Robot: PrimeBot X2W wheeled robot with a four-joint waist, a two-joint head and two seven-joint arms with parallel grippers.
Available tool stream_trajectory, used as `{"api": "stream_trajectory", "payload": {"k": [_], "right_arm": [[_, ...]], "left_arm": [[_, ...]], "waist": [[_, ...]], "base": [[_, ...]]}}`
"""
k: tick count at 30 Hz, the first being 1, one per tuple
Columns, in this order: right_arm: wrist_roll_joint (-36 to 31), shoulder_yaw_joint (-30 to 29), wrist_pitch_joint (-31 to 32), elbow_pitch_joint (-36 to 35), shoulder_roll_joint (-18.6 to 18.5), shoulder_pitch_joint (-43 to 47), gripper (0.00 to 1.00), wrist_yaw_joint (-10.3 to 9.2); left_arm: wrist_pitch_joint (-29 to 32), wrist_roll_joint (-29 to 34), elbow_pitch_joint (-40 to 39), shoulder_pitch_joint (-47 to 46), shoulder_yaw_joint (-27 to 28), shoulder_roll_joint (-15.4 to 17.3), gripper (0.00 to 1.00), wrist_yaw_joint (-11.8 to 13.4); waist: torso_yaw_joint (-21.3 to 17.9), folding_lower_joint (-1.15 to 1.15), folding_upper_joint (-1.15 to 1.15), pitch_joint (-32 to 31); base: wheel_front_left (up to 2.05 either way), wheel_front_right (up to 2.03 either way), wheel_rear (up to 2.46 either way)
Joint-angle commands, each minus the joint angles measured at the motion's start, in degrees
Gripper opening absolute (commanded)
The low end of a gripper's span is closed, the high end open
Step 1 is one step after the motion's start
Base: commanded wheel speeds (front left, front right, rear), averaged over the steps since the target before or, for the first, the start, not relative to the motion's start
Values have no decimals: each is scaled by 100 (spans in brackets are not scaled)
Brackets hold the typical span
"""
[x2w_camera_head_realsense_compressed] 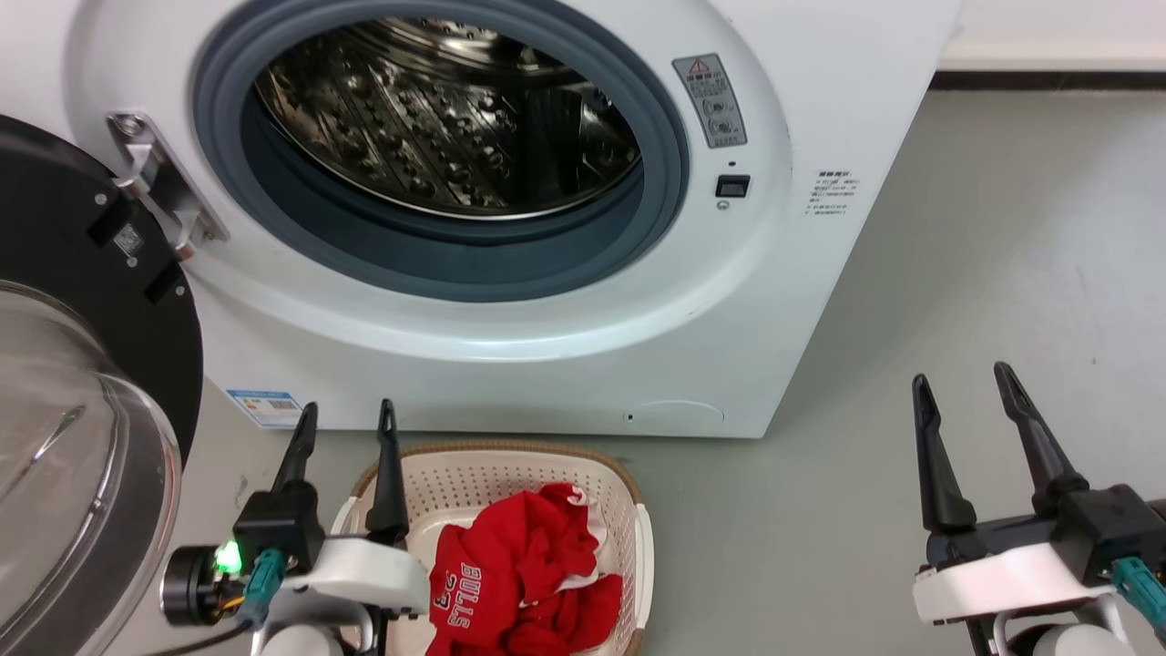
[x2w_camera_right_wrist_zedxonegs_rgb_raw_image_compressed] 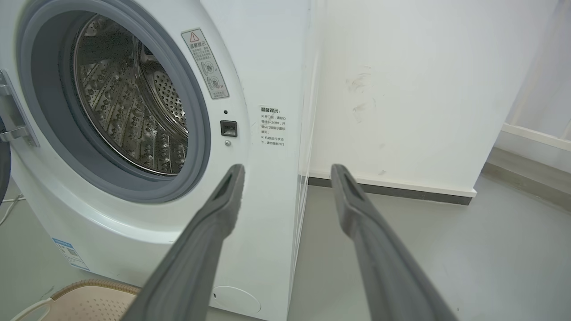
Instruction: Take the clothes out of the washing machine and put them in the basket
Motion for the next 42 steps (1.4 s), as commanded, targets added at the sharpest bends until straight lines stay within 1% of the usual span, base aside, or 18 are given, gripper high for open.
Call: {"api": "stream_trajectory", "payload": {"k": [1,2,8,13,25,37,38,42], "right_arm": [[24,-2,-11,-34,6,110,100,-4],[71,-18,-11,-49,5,209,100,-4],[115,11,-11,-46,6,440,100,-4],[179,43,-11,-57,5,623,100,-4],[307,17,-11,-55,6,893,100,-4],[330,4,-11,-50,6,902,100,-4],[304,8,0,-29,1,874,0,0],[379,26,15,157,2,921,0,0]], "left_arm": [[-12,105,-143,173,64,-25,100,51],[-12,236,-348,376,136,-86,100,70],[-12,443,-677,724,225,-132,100,119],[-12,492,-915,1000,274,-162,100,117],[-12,519,-863,1225,390,-187,100,-47],[-12,524,-810,1252,389,-206,100,-32],[2,501,-810,1212,371,-198,0,-56],[45,416,-586,1240,370,-202,0,-68]], "waist": [[11,1,-1,-154],[19,1,-1,-308],[22,1,-1,-645],[-4,1,-1,-866],[-48,1,-1,-1049],[-90,1,-1,-1062],[-90,1,-1,-1062],[-91,1,-1,-1062]], "base": [[0,0,0],[0,0,0],[0,0,0],[0,0,0],[0,0,0],[0,0,0],[0,0,0],[0,0,0]]}}
